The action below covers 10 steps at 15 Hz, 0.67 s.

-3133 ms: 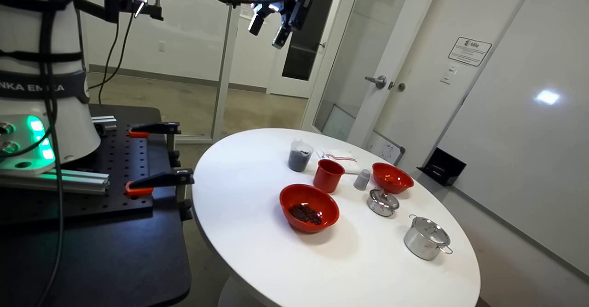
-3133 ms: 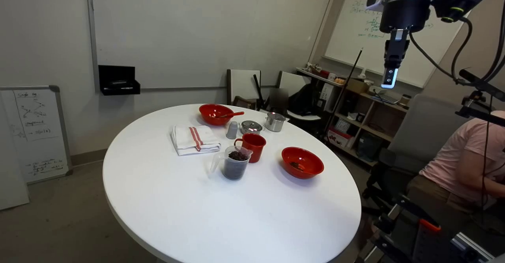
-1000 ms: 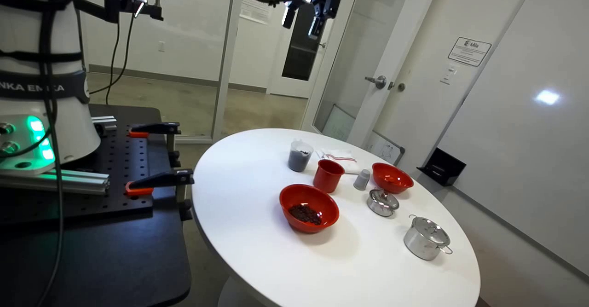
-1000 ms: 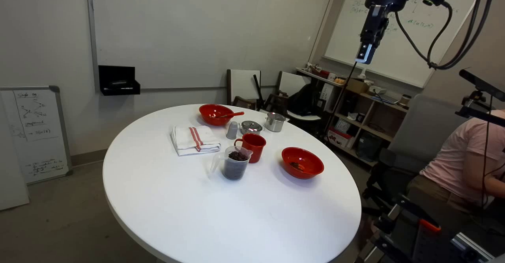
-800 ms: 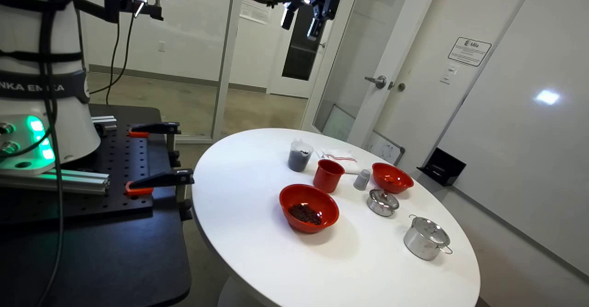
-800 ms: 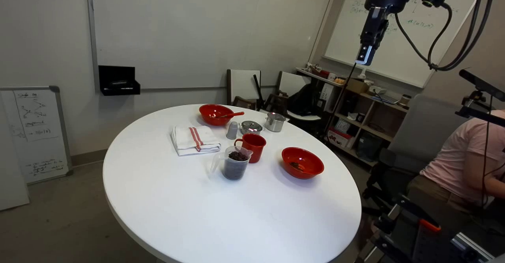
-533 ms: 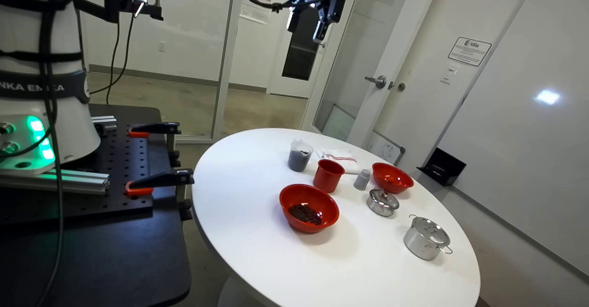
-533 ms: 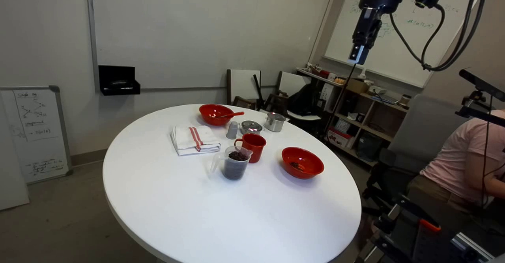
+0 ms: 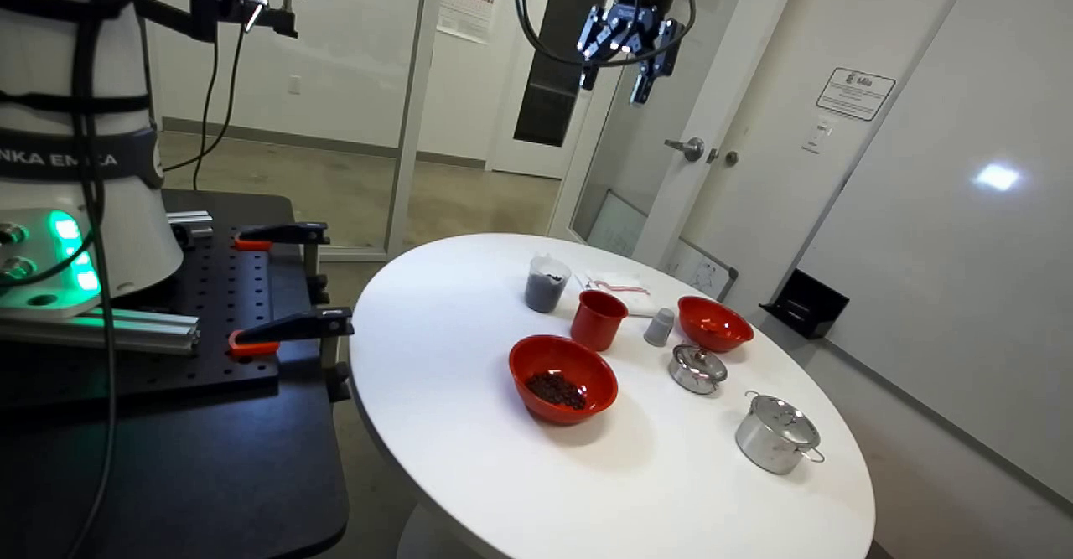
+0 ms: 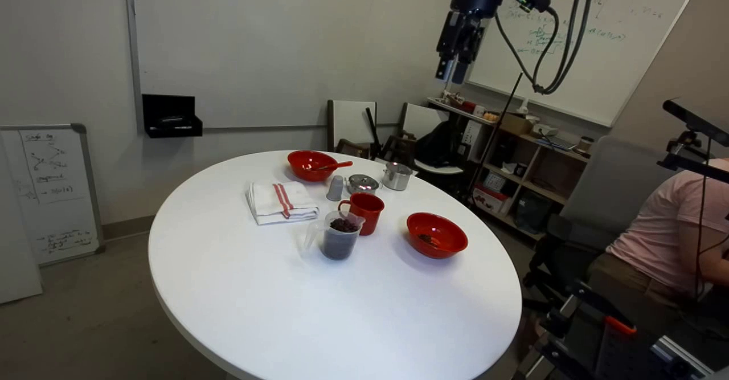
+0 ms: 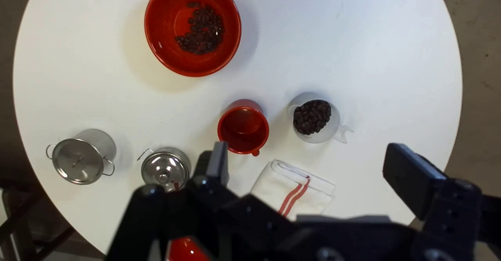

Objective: Move the red cup from left to right.

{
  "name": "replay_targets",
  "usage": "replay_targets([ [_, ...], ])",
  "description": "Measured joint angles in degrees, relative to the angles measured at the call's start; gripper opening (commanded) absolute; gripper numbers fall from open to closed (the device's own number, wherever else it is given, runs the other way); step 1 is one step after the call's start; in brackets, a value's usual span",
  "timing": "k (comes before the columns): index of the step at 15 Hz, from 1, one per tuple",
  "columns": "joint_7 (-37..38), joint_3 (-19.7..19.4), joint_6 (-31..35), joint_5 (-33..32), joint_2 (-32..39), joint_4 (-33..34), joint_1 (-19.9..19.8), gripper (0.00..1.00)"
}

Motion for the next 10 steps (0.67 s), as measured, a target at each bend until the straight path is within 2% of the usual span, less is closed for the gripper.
replay_targets([
  [5,-0.2,0.0,-0.8,-0.9,12.7,9.8,-0.6,1.00],
  [10,-0.7,-0.3,-5.2,-1.2,25.7,19.3,-1.9,1.00],
])
